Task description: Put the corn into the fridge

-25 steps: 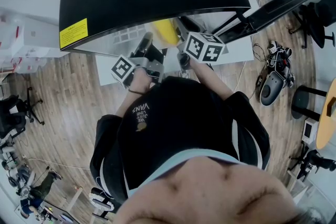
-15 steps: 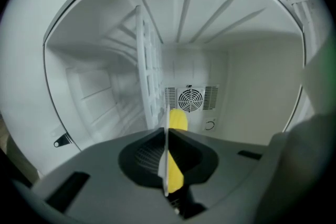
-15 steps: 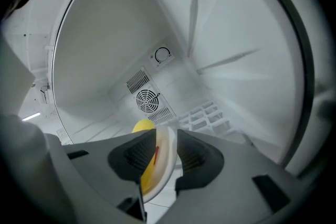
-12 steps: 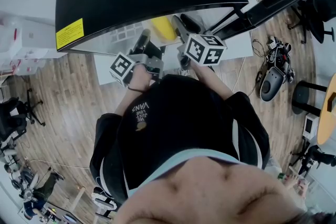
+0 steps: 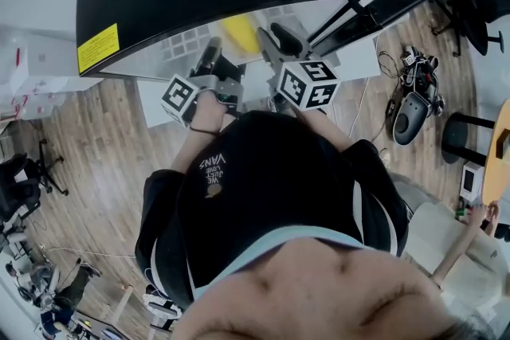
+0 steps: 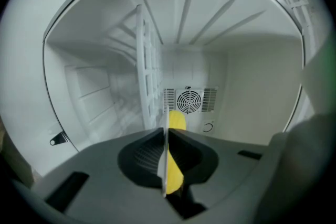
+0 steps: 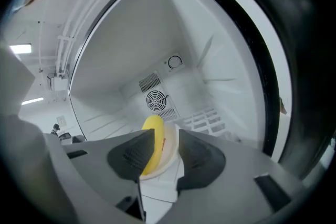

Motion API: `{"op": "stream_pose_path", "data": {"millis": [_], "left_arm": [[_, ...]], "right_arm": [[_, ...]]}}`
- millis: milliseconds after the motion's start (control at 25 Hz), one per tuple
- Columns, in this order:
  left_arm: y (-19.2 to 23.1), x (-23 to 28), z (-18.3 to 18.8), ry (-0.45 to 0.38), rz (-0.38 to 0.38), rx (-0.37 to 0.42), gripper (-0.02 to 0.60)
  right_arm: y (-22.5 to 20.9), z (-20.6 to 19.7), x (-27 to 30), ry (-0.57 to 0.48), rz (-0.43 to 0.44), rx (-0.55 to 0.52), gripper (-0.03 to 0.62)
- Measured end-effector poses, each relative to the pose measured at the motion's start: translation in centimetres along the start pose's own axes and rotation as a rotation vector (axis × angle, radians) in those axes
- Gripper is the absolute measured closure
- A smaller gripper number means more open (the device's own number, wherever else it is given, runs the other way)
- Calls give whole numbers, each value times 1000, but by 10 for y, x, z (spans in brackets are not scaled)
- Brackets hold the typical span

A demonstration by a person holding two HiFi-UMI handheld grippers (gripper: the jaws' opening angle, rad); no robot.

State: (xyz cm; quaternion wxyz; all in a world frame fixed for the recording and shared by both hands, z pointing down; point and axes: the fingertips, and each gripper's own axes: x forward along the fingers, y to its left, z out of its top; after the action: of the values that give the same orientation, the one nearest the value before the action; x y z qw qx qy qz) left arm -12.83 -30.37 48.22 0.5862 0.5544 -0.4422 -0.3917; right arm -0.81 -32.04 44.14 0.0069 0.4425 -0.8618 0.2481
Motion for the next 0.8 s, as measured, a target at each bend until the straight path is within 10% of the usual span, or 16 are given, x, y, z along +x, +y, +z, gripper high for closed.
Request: {"op": "stream_pose_path", "data": {"millis": [800], "left_arm": [[-3,-2,-1,15,-25,15,552]], "right_arm": [[28,-41,-29,68,23,-193,388]]}}
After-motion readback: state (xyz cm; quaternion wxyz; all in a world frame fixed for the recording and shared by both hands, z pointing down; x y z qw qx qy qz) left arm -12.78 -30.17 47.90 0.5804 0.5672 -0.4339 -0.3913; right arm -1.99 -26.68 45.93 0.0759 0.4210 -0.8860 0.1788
